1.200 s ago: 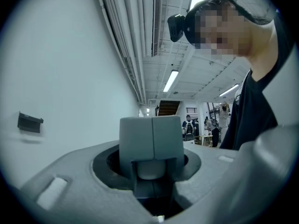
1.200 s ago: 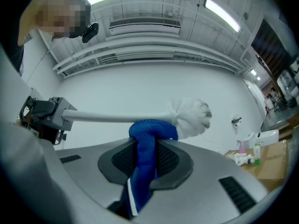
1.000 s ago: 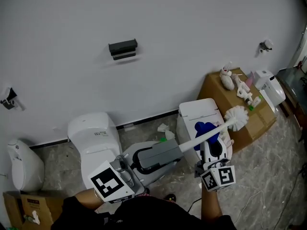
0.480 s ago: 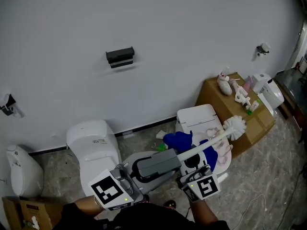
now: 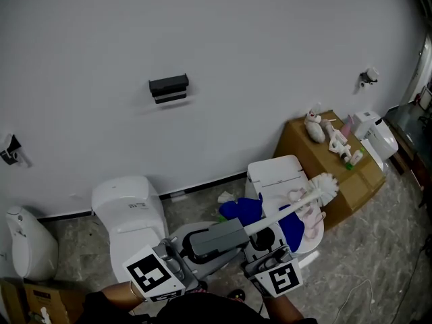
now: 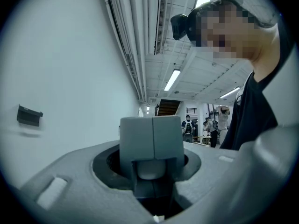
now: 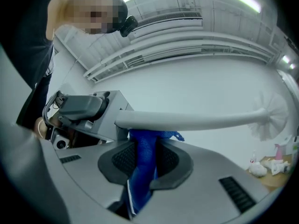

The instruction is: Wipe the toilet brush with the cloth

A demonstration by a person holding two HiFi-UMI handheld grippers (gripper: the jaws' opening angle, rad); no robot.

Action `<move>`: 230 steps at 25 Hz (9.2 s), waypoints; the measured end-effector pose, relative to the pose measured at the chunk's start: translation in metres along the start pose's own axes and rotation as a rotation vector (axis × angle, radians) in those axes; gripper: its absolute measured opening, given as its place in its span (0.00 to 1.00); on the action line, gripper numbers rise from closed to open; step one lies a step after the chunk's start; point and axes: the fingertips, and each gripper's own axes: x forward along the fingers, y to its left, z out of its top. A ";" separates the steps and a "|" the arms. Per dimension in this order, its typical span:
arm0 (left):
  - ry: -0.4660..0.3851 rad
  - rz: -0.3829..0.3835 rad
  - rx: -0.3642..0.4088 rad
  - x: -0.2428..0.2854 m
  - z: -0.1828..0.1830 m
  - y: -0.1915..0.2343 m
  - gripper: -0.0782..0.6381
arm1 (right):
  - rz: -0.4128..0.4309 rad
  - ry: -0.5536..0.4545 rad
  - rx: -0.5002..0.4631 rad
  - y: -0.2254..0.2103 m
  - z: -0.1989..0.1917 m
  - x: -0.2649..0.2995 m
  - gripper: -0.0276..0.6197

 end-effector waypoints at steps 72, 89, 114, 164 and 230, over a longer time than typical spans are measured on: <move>-0.027 -0.026 0.035 -0.008 0.005 -0.006 0.35 | -0.235 -0.039 0.016 -0.100 0.012 -0.044 0.16; -0.022 -0.030 0.042 -0.007 0.005 -0.004 0.35 | -0.310 -0.041 0.040 -0.132 0.014 -0.060 0.16; -0.087 0.034 0.118 -0.015 0.016 0.004 0.35 | -0.302 0.000 0.104 -0.118 -0.008 -0.069 0.16; 0.029 0.109 0.138 -0.018 -0.013 0.016 0.35 | 0.149 0.074 0.156 0.017 0.053 -0.001 0.16; 0.049 0.065 0.156 -0.018 -0.012 0.004 0.35 | -0.220 0.133 0.130 -0.108 0.028 -0.048 0.16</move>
